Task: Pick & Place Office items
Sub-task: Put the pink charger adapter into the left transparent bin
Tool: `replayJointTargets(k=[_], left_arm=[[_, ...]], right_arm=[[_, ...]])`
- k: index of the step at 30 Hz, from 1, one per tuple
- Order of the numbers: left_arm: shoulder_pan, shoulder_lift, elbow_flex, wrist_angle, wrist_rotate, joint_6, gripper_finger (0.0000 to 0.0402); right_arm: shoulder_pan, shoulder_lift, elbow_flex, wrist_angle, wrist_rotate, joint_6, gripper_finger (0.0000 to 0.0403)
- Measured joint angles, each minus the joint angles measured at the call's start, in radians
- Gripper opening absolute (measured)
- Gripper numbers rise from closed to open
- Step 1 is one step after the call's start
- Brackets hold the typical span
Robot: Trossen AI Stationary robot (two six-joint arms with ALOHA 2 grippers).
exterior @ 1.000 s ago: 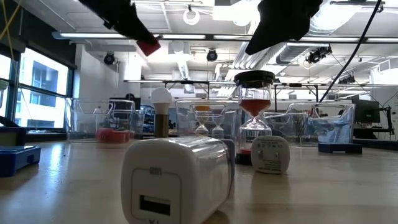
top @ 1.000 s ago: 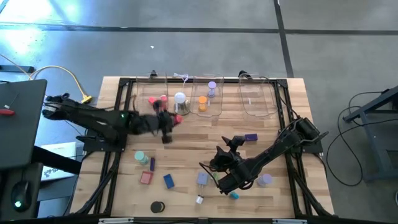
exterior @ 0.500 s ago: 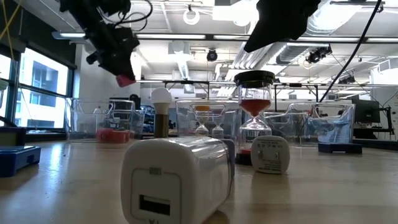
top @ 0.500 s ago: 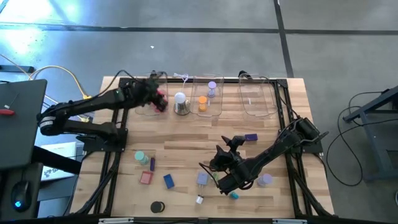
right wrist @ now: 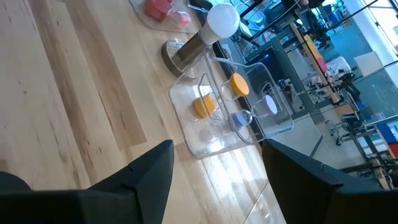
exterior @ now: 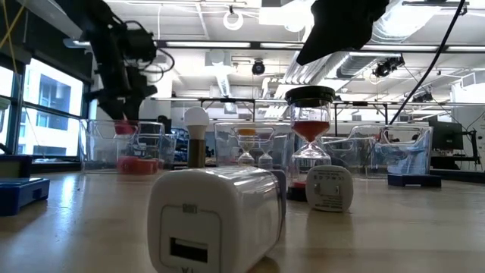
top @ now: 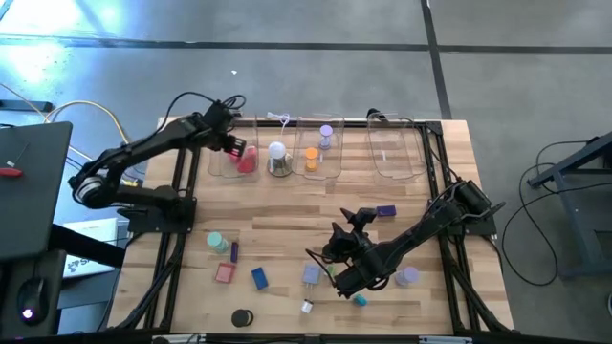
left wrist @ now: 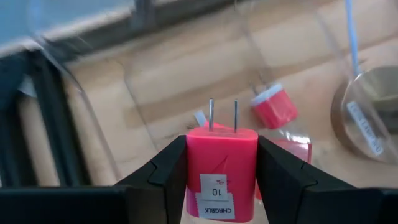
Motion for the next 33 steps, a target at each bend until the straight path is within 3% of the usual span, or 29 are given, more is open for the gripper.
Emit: replayJointTargets(k=[3, 14, 33], left_arm=[[0.018, 0.044, 0.000, -0.003, 0.041, 0.000, 0.0161], [0.017, 0.133, 0.000, 0.000, 0.044, 0.000, 0.0172], [-0.005, 0.135, -0.001, -0.062, 0.042, 0.058, 0.0174]], right_arm=[[0.001, 0.000, 0.000, 0.004, -0.011, 0.002, 0.0235], [0.002, 0.000, 0.000, 0.004, -0.025, 0.000, 0.0235], [0.002, 0.000, 0.000, 0.004, -0.025, -0.007, 0.0235]])
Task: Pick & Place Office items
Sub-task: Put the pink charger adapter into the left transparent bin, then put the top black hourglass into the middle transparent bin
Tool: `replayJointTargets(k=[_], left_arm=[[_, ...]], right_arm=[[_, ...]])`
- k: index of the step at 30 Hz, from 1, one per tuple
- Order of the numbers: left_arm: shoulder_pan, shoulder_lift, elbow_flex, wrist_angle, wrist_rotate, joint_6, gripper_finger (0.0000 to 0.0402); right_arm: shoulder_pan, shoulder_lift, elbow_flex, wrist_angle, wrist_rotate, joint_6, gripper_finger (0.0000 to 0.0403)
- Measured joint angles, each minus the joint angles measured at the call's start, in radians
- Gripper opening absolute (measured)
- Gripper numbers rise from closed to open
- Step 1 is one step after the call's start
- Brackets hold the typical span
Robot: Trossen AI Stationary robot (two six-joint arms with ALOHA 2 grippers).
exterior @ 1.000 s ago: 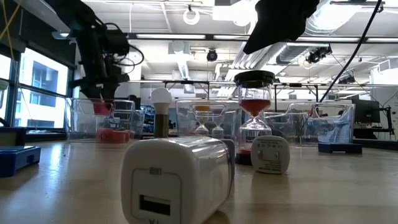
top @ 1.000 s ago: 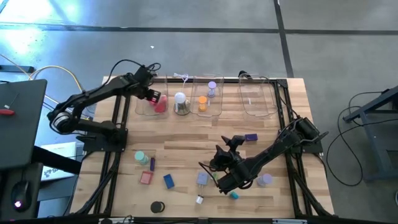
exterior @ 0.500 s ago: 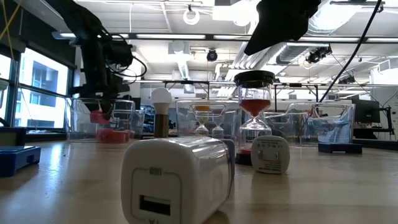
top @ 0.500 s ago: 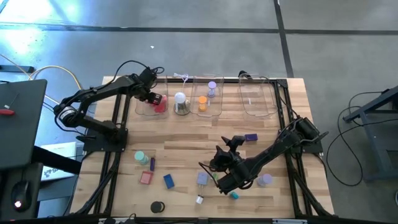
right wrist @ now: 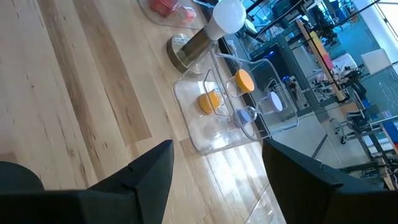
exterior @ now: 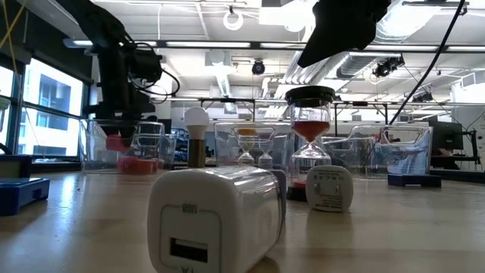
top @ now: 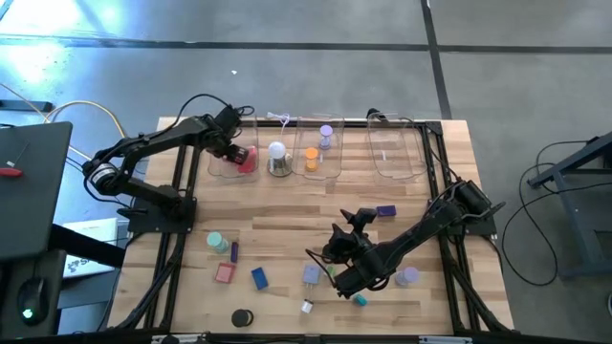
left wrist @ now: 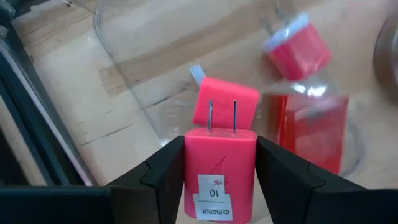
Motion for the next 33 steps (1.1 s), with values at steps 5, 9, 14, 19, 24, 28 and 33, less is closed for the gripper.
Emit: replayJointTargets(k=[5, 9, 14, 19, 24, 28, 33], left_arm=[[-0.014, 0.000, 0.000, -0.030, 0.021, 0.035, 0.0174], [-0.029, 0.000, 0.000, -0.027, 0.022, 0.058, 0.0176], [-0.040, 0.000, 0.000, -0.027, 0.022, 0.070, 0.0204], [-0.039, 0.000, 0.000, -0.027, 0.022, 0.060, 0.0248], [-0.039, 0.000, 0.005, -0.032, 0.022, -0.028, 0.0261], [-0.039, -0.007, 0.030, -0.054, 0.022, 0.002, 0.0262], [-0.040, -0.080, 0.036, -0.074, 0.022, 0.009, 0.0262]], right_arm=[[0.000, 0.000, 0.000, 0.000, 0.000, 0.000, 0.0235], [0.000, 0.000, 0.000, 0.000, 0.000, 0.000, 0.0235], [0.000, 0.000, 0.000, 0.000, -0.001, 0.000, 0.0235], [0.001, 0.000, 0.000, -0.001, -0.019, -0.001, 0.0235], [0.001, 0.000, 0.000, -0.010, -0.023, -0.013, 0.0235], [0.008, -0.004, 0.000, -0.023, -0.043, -0.031, 0.0235], [0.023, -0.040, -0.001, -0.052, -0.084, -0.005, 0.0235]])
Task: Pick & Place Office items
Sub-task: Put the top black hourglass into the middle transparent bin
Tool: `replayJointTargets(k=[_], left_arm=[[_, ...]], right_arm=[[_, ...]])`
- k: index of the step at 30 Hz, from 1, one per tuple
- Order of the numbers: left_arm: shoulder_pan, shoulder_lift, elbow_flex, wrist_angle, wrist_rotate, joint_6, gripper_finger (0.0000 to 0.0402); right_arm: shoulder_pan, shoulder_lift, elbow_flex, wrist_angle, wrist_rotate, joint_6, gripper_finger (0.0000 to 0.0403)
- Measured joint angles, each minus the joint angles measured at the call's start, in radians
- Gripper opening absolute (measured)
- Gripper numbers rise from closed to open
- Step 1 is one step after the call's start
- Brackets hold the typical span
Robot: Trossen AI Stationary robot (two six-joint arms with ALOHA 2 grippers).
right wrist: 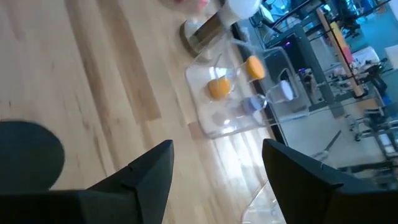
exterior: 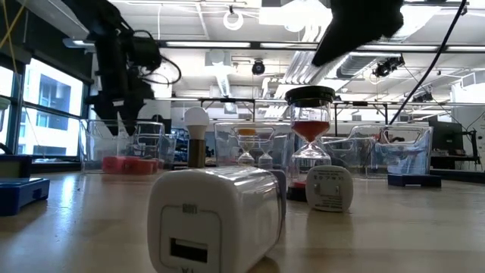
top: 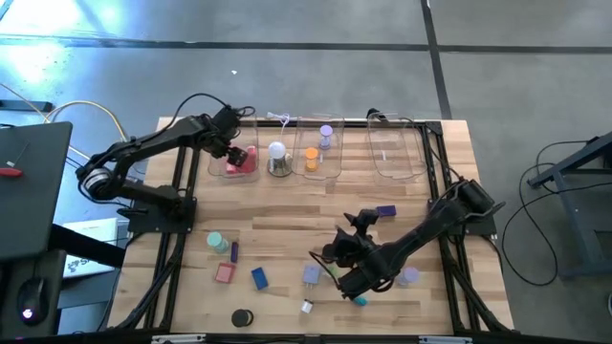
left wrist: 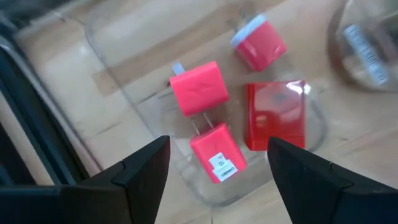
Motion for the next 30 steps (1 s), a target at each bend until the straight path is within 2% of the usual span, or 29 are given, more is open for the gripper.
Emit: replayJointTargets(k=[4, 12, 22, 26, 30], left_arm=[[-0.025, -0.083, 0.000, 0.001, -0.001, -0.003, 0.0262], [-0.151, -0.206, 0.000, -0.002, 0.052, -0.045, 0.0262], [-0.284, -0.239, 0.000, -0.001, 0.046, -0.073, 0.0262], [-0.295, -0.239, 0.000, -0.002, 0.045, -0.074, 0.0262], [-0.295, -0.239, 0.000, -0.002, 0.045, -0.074, 0.0262]], right_arm=[[0.025, -0.058, 0.001, -0.001, -0.006, 0.009, 0.0235], [0.055, -0.142, 0.001, -0.009, -0.080, -0.009, 0.0235], [0.059, -0.136, 0.001, 0.041, -0.199, -0.083, 0.0236], [0.053, -0.136, 0.001, 0.056, -0.231, -0.052, 0.0265], [0.053, -0.136, 0.001, 0.075, -0.236, -0.050, 0.0324]])
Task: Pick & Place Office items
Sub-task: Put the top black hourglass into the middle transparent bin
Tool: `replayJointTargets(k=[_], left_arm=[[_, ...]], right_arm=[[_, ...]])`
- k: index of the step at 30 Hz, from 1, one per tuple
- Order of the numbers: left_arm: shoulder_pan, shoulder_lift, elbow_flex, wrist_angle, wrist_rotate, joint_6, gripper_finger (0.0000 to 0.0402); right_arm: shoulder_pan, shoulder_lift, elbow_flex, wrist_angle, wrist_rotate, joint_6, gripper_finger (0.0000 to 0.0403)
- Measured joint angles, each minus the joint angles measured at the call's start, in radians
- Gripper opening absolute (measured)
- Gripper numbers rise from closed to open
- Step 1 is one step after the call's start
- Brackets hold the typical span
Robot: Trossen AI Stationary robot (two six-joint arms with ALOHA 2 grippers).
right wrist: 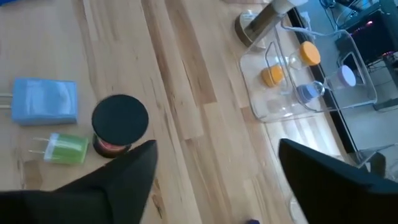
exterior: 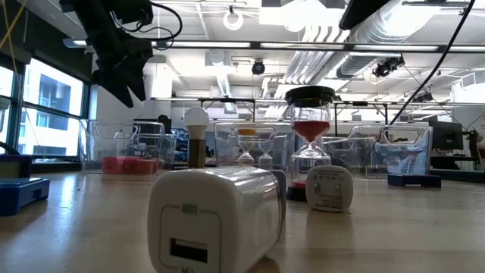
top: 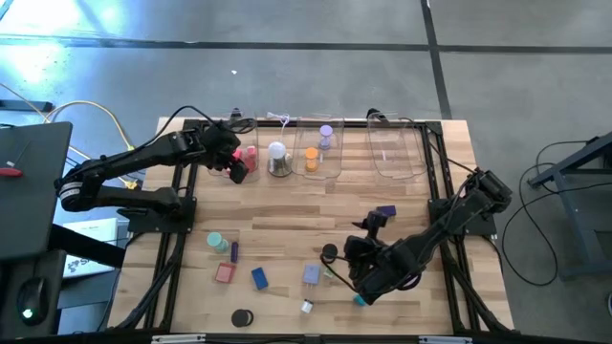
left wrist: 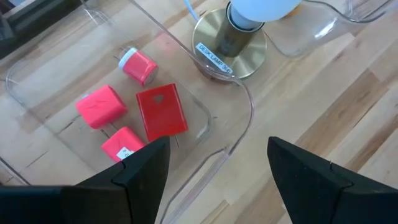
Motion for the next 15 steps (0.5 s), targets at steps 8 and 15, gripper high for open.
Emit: replayJointTargets(k=[8, 15], left_arm=[[0.000, 0.000, 0.000, -0.031, 0.000, 0.003, 0.0262], [0.000, 0.000, 0.000, -0.034, -0.027, 0.010, 0.0262]], right_arm=[[-0.005, 0.000, 0.000, 0.095, -0.010, -0.050, 0.0396], [-0.030, 0.000, 0.000, 0.184, -0.179, -0.086, 0.0379]])
